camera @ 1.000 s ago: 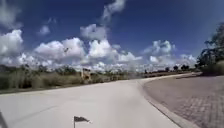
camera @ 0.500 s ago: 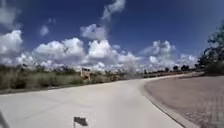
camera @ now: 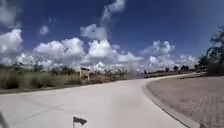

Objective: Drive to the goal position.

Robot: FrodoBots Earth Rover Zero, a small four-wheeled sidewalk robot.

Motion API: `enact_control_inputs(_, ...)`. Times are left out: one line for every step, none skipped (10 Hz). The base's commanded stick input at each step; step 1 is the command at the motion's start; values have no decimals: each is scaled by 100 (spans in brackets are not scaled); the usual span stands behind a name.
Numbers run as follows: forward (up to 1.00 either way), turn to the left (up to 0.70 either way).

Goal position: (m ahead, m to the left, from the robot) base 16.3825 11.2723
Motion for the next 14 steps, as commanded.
enact_control_inputs(70, -4)
enact_control_inputs(70, 0)
enact_control_inputs(70, 0)
enact_control_inputs(70, -11)
enact_control_inputs(70, -14)
enact_control_inputs(70, -14)
enact_control_inputs(70, -6)
enact_control_inputs(70, 0)
enact_control_inputs(70, 0)
enact_control_inputs(70, 0)
enact_control_inputs(70, 0)
enact_control_inputs(70, 0)
enact_control_inputs(70, 0)
enact_control_inputs(70, -5)
